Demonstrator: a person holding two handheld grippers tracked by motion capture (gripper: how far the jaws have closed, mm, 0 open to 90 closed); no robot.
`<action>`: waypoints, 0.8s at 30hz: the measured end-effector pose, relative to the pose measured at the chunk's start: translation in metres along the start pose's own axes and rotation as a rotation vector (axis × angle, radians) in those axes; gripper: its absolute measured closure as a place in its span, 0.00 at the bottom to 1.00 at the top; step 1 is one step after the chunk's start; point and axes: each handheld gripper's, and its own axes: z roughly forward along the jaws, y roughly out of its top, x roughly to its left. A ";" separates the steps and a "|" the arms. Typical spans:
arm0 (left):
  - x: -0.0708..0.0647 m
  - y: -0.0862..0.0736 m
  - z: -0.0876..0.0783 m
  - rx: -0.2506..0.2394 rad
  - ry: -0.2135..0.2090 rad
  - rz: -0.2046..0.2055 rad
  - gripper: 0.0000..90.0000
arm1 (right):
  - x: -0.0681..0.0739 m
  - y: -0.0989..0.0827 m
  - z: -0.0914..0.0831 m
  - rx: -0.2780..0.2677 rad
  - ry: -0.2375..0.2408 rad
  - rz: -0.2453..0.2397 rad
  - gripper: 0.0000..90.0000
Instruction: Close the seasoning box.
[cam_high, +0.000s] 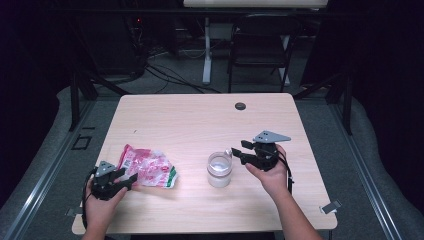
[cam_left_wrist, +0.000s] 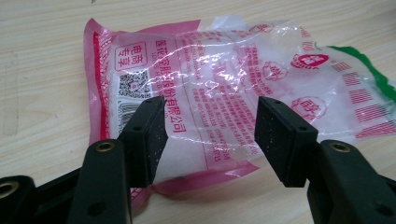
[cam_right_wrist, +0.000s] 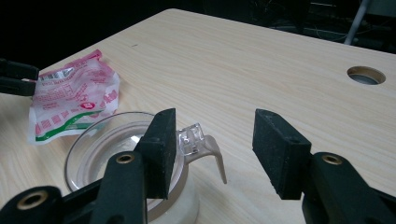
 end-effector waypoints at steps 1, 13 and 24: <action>0.000 0.000 0.000 0.001 0.000 -0.002 0.48 | 0.000 0.000 0.000 -0.001 0.000 0.002 0.55; -0.007 0.000 0.006 0.036 -0.008 0.029 0.46 | -0.004 -0.002 0.001 0.010 -0.013 0.010 0.55; -0.012 0.002 0.007 0.041 -0.018 0.060 0.46 | -0.009 -0.008 0.006 0.029 -0.031 0.034 0.54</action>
